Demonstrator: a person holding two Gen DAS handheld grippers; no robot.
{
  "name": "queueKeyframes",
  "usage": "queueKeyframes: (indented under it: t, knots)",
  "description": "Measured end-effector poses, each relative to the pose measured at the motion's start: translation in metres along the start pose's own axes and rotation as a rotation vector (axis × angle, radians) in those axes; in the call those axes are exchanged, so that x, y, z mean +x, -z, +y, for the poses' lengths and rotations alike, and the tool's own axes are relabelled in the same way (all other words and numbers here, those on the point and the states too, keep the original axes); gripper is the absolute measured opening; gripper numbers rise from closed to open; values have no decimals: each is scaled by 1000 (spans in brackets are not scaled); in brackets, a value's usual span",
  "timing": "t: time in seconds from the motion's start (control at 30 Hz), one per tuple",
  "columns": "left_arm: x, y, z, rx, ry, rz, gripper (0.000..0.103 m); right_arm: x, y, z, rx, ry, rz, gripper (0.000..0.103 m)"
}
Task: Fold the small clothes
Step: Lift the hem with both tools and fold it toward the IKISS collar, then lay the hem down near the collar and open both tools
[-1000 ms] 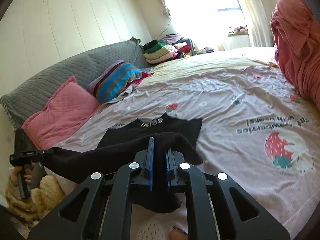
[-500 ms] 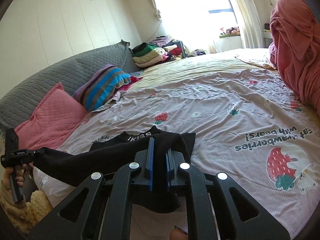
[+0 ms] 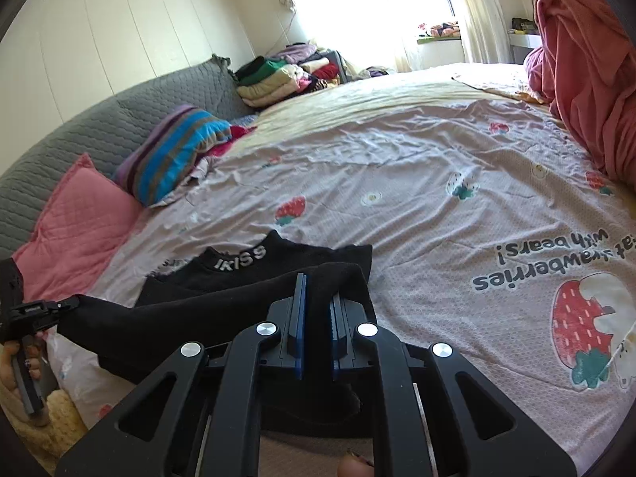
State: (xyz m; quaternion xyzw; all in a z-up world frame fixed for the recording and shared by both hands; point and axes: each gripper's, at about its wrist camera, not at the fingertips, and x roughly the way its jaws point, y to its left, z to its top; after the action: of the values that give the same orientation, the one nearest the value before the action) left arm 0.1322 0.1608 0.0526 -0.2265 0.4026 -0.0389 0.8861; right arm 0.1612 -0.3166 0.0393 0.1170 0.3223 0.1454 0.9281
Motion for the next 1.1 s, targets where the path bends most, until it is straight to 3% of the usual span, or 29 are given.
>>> queueKeyframes:
  t: [0.3,0.43,0.63,0.67,0.77,0.87,0.9,0.97,1.1]
  knots:
    - [14,2,4,-10,-39,-10,6,31,11,-2,-14,36,47,12]
    - [10,4,1,7,-57,-21,10,28,14,-5,5,26,23,42]
    - [-7,11,-15,70,-75,-68,27,0,16,3,-34,43,-49,46]
    - [-9,13,-18,85,-77,-72,32,-6,17,6,-51,42,-60,46]
    - [-13,24,-32,145,-78,-70,33,-20,25,21,-129,49,-75,46]
    - [-6,41,-47,212,-65,-24,32,-25,37,35,-204,14,-36,29]
    - [-3,45,-48,220,-61,-10,30,-24,42,40,-222,8,-20,26]
    - [8,58,-53,250,-59,36,15,-20,53,50,-263,-6,24,22]
    - [30,78,-55,283,-102,92,14,-4,72,66,-321,8,114,21]
